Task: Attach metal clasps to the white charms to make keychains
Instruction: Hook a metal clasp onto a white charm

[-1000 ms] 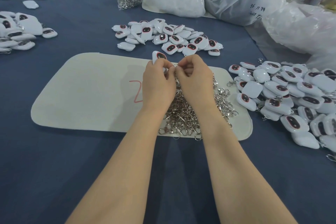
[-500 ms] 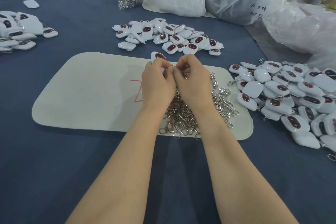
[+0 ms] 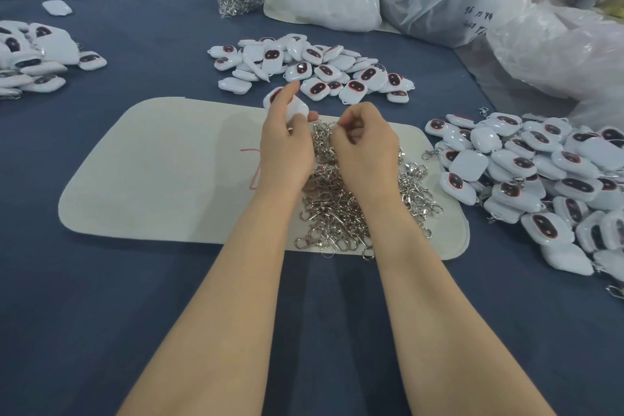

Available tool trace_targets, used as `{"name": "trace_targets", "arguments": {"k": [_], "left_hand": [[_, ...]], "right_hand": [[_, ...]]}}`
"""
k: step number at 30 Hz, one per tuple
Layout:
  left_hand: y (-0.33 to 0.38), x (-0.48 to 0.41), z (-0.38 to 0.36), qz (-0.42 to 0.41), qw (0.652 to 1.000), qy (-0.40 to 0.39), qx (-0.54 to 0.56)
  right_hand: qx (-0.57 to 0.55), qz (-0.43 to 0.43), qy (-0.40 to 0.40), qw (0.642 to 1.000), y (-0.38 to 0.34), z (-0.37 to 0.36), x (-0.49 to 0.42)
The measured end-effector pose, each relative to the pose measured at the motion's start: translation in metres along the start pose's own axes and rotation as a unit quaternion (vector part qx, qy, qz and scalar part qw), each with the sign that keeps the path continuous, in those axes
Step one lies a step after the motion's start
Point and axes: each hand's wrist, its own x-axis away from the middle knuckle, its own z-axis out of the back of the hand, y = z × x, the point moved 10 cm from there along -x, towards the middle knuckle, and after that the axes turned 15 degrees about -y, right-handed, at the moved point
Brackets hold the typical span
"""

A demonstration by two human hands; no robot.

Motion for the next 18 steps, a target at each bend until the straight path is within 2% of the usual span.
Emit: {"name": "trace_targets", "arguments": {"k": [4,13,18], "left_hand": [[-0.006,-0.001,-0.003,0.006,0.999,-0.013,0.040],[-0.022,-0.005,0.002,0.055,0.995,0.016,0.085],[-0.034,-0.006,0.006,0.079,0.979,0.040,0.184]], "right_hand": [[-0.003,-0.005,0.002,1.000,0.001,0.000,0.000],[0.000,-0.005,0.003,1.000,-0.002,0.001,0.001],[0.017,-0.009,0.003,1.000,-0.001,0.001,0.000]]}}
